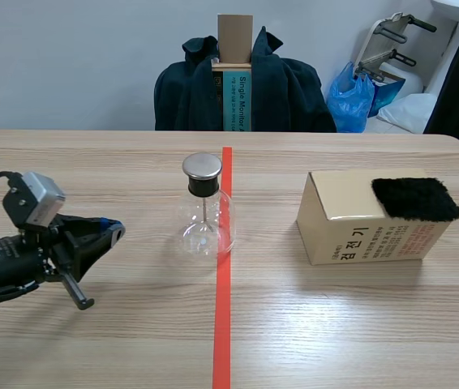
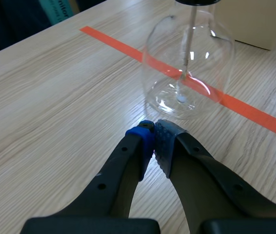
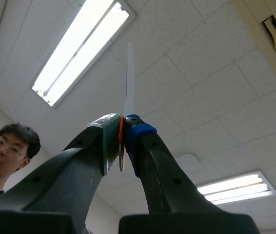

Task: Do the electroscope experiment.
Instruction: 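Bring the plate to the electroscope and point at the metal foil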

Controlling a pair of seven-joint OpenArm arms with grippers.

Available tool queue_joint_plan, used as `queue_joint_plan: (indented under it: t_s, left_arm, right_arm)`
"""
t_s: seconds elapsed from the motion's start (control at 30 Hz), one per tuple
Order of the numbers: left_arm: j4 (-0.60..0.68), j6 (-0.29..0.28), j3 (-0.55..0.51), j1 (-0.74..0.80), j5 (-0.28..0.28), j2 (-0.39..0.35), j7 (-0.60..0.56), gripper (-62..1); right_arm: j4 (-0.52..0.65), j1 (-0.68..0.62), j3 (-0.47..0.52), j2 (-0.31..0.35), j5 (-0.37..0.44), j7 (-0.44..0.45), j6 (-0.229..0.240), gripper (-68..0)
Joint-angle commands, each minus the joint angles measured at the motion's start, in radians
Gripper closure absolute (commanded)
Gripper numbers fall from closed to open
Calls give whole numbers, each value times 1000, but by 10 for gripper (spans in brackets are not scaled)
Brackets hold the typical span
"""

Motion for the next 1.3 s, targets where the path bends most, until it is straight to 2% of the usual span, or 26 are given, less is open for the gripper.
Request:
queue_joint_plan:
  t_s: [0.0, 0.27, 0.33, 0.5, 0.63, 0.77, 0.9, 1.0, 1.17, 1.27]
  left_arm:
    - [12, 11, 10, -14, -13, 8, -15, -30]
    - [-50, 64, 103, -63, -13, 64, -18, -30]
    - [-53, 94, 113, -64, -13, 74, -17, -30]
    - [-53, 109, 120, -66, -11, 94, -15, -30]
    - [-56, 109, 132, -73, -10, 102, -2, -30]
    - [-56, 126, 134, -75, -10, 101, -1, -30]
    - [-56, 132, 134, -74, -10, 101, 2, -30]
    - [-56, 132, 134, -74, -10, 101, 3, -30]
    - [-56, 132, 134, -74, -11, 101, 3, -30]
    - [-56, 132, 134, -74, -11, 101, 3, -30]
  right_arm:
    - [8, 12, 7, 18, 21, 11, -10, -8]
    - [7, 12, 8, 18, 77, 26, -9, -8]
    - [7, 12, 8, 18, 93, 41, 5, -8]
    - [7, 14, 6, 18, 143, 64, 84, -8]
    - [4, 72, -24, 4, 216, 66, 167, -8]
    - [-31, 140, -97, -47, 214, 71, 244, -8]
    - [-100, 174, -209, -113, 158, 107, 263, -8]
    - [-165, 173, -298, -167, 56, 129, 259, -8]
    - [-310, 173, -409, -276, -135, 182, 227, -8]
    - [-414, 173, -465, -327, -221, 212, 186, -8]
